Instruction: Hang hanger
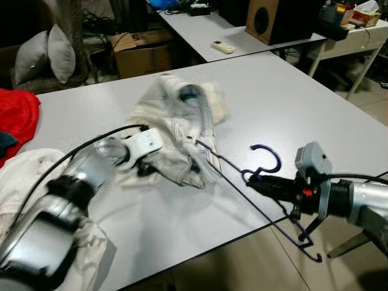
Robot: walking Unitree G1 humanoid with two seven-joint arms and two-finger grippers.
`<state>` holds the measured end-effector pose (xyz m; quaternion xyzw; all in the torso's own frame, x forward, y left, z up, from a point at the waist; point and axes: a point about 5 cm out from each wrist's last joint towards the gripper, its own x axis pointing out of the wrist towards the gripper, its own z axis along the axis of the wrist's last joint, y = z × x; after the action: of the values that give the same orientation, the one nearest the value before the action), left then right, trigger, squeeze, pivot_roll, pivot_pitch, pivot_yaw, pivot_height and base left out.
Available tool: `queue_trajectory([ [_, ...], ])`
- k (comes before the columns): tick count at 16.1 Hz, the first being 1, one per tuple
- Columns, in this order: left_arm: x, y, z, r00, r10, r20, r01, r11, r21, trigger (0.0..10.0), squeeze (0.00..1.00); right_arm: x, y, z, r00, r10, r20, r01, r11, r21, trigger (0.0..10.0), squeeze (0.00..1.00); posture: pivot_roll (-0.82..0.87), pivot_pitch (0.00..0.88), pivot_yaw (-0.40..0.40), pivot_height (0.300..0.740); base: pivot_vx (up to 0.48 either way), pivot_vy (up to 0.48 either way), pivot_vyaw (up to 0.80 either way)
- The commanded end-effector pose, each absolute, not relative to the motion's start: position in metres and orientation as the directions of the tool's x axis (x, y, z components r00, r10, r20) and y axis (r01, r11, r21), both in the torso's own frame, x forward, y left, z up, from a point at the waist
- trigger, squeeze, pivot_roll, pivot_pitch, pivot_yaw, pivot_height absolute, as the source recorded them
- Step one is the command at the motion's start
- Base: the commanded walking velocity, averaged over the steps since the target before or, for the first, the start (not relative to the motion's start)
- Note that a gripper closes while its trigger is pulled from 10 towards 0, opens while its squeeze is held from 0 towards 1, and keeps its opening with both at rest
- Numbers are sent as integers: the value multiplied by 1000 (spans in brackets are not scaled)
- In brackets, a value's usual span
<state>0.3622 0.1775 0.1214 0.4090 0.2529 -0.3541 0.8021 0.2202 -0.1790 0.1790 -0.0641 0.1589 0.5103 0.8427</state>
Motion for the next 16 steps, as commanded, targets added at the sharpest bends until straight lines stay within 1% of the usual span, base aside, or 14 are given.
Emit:
queue_trajectory([
  [1, 368, 174, 128, 655, -362, -663, 751, 407, 519, 10000, 1000, 215, -171, 181, 396, 860, -323, -897, 437, 64, 10000, 0, -122, 0, 66, 740, 0, 0, 0],
  [2, 373, 177, 132, 678, -339, -653, 730, 415, 542, 10000, 1000, 216, -175, 180, 473, 816, -332, -859, 511, 30, 10000, 0, -132, 0, 76, 740, 0, 0, 0],
  [4, 374, 188, 133, 687, -310, -658, 718, 432, 546, 10000, 1000, 212, -185, 180, 556, 757, -342, -802, 597, 16, 10000, 0, -127, 0, 70, 740, 0, 0, 0],
  [5, 374, 208, 141, 702, -268, -659, 695, 459, 554, 10000, 1000, 197, -198, 182, 610, 705, -362, -754, 657, 10, 10000, 0, -125, 0, 69, 740, 0, 0, 0],
  [6, 375, 224, 153, 726, -250, -640, 666, 486, 565, 10000, 1000, 182, -206, 184, 638, 665, -388, -722, 692, -1, 10000, 0, -125, 0, 69, 740, 0, 0, 0],
  [7, 375, 227, 158, 736, -250, -629, 655, 496, 569, 10000, 1000, 177, -209, 185, 645, 652, -398, -713, 701, -7, 10000, 0, -124, 1, 73, 740, 0, 0, 0],
  [8, 378, 231, 172, 757, -274, -593, 634, 527, 566, 10000, 1000, 169, -217, 190, 667, 620, -414, -689, 724, -27, 10000, 0, -127, 3, 79, 740, 0, 0, 0],
  [10, 384, 224, 192, 782, -369, -502, 614, 595, 518, 10000, 1000, 164, -233, 200, 726, 556, -404, -631, 772, -72, 10000, 0, -130, 5, 81, 740, 0, 0, 0],
  [11, 391, 199, 217, 789, -498, -361, 614, 641, 459, 10000, 1000, 167, -253, 208, 826, 432, -362, -507, 850, -143, 10000, 0, -133, 5, 79, 740, 0, 0, 0],
  [12, 394, 183, 229, 777, -561, -285, 627, 649, 432, 10000, 1000, 171, -264, 210, 879, 342, -331, -415, 892, -179, 10000, 0, -134, 4, 79, 740, 0, 0, 0],
  [13, 394, 156, 236, 732, -647, -214, 671, 628, 394, 10000, 1000, 178, -274, 211, 936, 216, -277, -279, 936, -214, 10000, 0, -134, 4, 77, 740, 0, 0, 0],
  [14, 394, 145, 237, 707, -681, -189, 692, 613, 381, 10000, 1000, 181, -278, 211, 952, 165, -258, -222, 951, -215, 10000, 0, -137, 2, 77, 740, 0, 0, 0],
  [15, 392, 112, 232, 650, -741, -169, 737, 561, 378, 10000, 1000, 187, -281, 208, 976, 84, -202, -119, 979, -166, 10000, 0, -142, 2, 80, 740, 0, 0, 0],
  [16, 390, 98, 227, 628, -760, -170, 755, 541, 370, 10000, 1000, 189, -282, 205, 980, 57, -188, -83, 987, -135, 10000, 0, -149, 1, 83, 740, 0, 0, 0],
])
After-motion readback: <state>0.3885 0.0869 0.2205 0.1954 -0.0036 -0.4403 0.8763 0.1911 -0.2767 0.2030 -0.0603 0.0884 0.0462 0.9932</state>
